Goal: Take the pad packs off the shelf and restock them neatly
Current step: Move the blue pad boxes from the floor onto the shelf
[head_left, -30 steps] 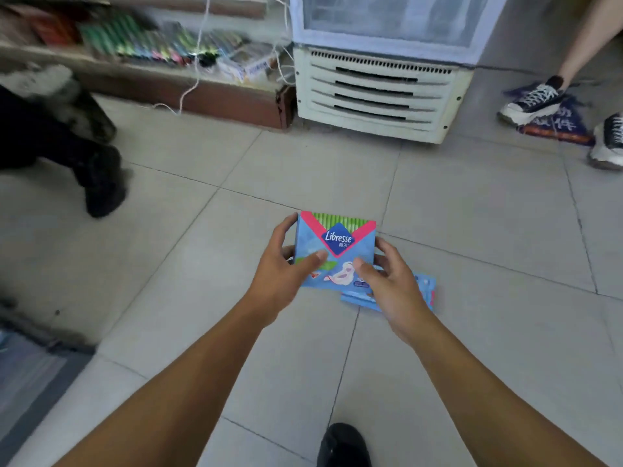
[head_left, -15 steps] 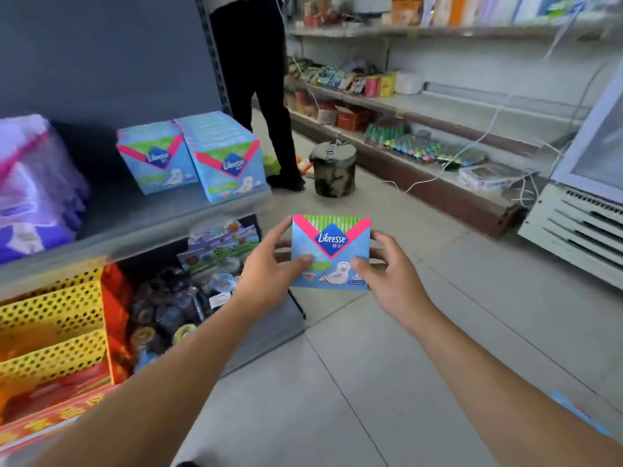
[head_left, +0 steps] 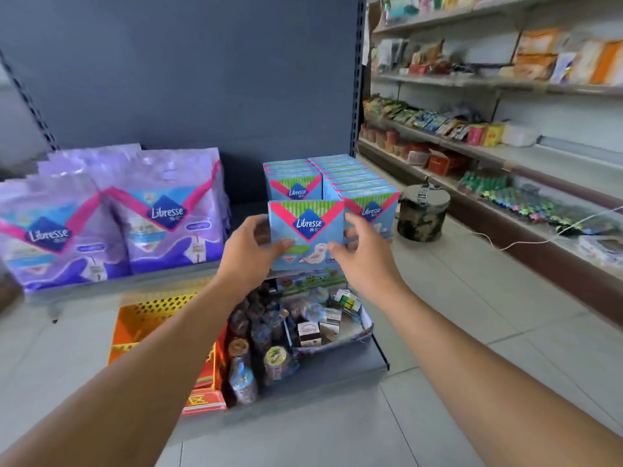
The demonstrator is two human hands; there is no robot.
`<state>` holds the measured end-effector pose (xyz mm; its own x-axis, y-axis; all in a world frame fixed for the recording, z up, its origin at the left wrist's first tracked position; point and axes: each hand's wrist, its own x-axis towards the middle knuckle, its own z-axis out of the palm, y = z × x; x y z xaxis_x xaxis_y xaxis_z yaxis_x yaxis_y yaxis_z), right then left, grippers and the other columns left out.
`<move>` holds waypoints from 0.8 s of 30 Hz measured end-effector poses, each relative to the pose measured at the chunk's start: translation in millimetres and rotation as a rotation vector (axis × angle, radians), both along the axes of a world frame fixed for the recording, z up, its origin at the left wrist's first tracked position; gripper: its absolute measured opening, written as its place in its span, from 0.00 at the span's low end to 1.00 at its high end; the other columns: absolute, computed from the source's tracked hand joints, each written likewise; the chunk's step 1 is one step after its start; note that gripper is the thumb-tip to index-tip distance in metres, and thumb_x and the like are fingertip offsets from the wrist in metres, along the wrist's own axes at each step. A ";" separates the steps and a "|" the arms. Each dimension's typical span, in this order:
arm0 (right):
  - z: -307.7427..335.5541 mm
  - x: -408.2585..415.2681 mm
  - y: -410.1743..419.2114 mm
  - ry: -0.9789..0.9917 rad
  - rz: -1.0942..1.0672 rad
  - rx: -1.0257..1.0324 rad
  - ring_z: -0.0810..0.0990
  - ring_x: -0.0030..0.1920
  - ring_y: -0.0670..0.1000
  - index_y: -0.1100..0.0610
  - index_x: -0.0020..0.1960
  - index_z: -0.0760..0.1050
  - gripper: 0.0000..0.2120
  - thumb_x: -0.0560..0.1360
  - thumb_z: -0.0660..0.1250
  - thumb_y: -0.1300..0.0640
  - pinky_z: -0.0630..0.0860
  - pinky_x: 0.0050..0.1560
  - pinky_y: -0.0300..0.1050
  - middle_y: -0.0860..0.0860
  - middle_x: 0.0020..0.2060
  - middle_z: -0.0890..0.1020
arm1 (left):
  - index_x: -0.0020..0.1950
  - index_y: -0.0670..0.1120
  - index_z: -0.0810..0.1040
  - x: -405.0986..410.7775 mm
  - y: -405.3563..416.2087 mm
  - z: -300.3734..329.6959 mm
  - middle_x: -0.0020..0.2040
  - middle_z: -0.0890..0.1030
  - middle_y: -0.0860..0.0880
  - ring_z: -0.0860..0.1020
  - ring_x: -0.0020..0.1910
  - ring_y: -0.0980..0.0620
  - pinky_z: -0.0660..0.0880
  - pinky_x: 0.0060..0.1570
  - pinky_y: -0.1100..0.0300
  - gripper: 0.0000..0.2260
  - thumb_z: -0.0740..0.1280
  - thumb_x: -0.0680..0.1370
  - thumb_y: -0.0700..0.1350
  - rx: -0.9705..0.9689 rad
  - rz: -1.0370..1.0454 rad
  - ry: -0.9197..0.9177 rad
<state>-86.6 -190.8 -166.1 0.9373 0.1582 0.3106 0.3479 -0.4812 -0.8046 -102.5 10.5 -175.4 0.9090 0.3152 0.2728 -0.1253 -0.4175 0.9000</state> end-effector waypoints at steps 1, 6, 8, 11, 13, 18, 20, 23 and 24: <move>2.8 3.1 3.9 -0.017 -0.006 -0.069 0.77 0.58 0.50 0.52 0.74 0.64 0.27 0.78 0.67 0.52 0.74 0.56 0.45 0.50 0.61 0.75 | 0.62 0.47 0.75 6.9 4.3 0.0 0.54 0.83 0.52 0.82 0.52 0.53 0.79 0.54 0.47 0.24 0.78 0.69 0.47 0.011 0.023 0.002; 7.2 20.9 20.8 -0.162 0.069 -0.411 0.71 0.64 0.53 0.55 0.70 0.67 0.20 0.80 0.62 0.53 0.70 0.60 0.48 0.53 0.64 0.72 | 0.62 0.47 0.74 47.7 13.0 2.5 0.54 0.82 0.52 0.81 0.51 0.54 0.79 0.54 0.53 0.22 0.77 0.71 0.46 0.018 0.082 -0.016; 4.6 30.7 24.7 -0.186 0.100 -0.493 0.69 0.65 0.53 0.54 0.70 0.67 0.20 0.80 0.61 0.52 0.70 0.60 0.49 0.52 0.64 0.72 | 0.62 0.46 0.73 66.3 15.2 -0.4 0.54 0.82 0.52 0.81 0.51 0.55 0.79 0.53 0.56 0.22 0.77 0.71 0.45 0.037 0.081 -0.002; -2.5 45.0 29.5 -0.195 0.128 -0.590 0.68 0.66 0.53 0.54 0.72 0.65 0.21 0.81 0.58 0.51 0.71 0.60 0.50 0.51 0.66 0.71 | 0.61 0.47 0.73 94.3 19.7 -8.9 0.53 0.82 0.53 0.81 0.50 0.54 0.79 0.52 0.56 0.21 0.76 0.71 0.44 0.063 0.086 0.014; -7.2 52.6 33.4 -0.197 0.150 -0.637 0.67 0.66 0.53 0.54 0.73 0.64 0.21 0.81 0.58 0.51 0.72 0.59 0.50 0.50 0.66 0.70 | 0.61 0.46 0.72 108.9 21.8 -12.4 0.53 0.80 0.53 0.80 0.49 0.55 0.77 0.44 0.65 0.21 0.76 0.72 0.44 0.098 0.104 0.036; -16.5 66.2 41.5 -0.239 0.175 -0.726 0.68 0.65 0.54 0.55 0.71 0.66 0.19 0.81 0.58 0.50 0.74 0.59 0.53 0.51 0.64 0.71 | 0.60 0.47 0.69 132.4 25.0 -20.0 0.53 0.78 0.53 0.79 0.50 0.54 0.78 0.49 0.58 0.19 0.74 0.74 0.44 0.115 0.158 0.025; -17.7 70.2 42.7 -0.254 0.185 -0.738 0.68 0.65 0.54 0.55 0.70 0.67 0.19 0.81 0.57 0.50 0.74 0.59 0.53 0.51 0.64 0.71 | 0.62 0.47 0.69 138.2 25.2 -21.7 0.54 0.78 0.53 0.78 0.52 0.54 0.77 0.50 0.57 0.20 0.73 0.75 0.44 0.122 0.159 0.025; -20.3 73.1 42.3 -0.259 0.199 -0.745 0.68 0.65 0.54 0.55 0.69 0.67 0.18 0.81 0.57 0.50 0.74 0.59 0.54 0.51 0.64 0.71 | 0.64 0.46 0.68 141.6 24.2 -21.9 0.58 0.79 0.51 0.78 0.54 0.54 0.76 0.48 0.60 0.20 0.72 0.75 0.44 0.118 0.166 0.021; -21.2 73.2 41.9 -0.257 0.201 -0.744 0.68 0.65 0.54 0.55 0.69 0.67 0.18 0.81 0.57 0.50 0.74 0.59 0.54 0.51 0.64 0.71 | 0.64 0.46 0.68 141.6 23.5 -22.0 0.58 0.79 0.51 0.78 0.53 0.55 0.75 0.45 0.62 0.20 0.72 0.76 0.43 0.116 0.169 0.028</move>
<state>-13.4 -148.9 -187.2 0.7827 0.5655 0.2598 0.6148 -0.7674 -0.1819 39.1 34.1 -197.4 0.8537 0.4315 0.2917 -0.0208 -0.5314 0.8469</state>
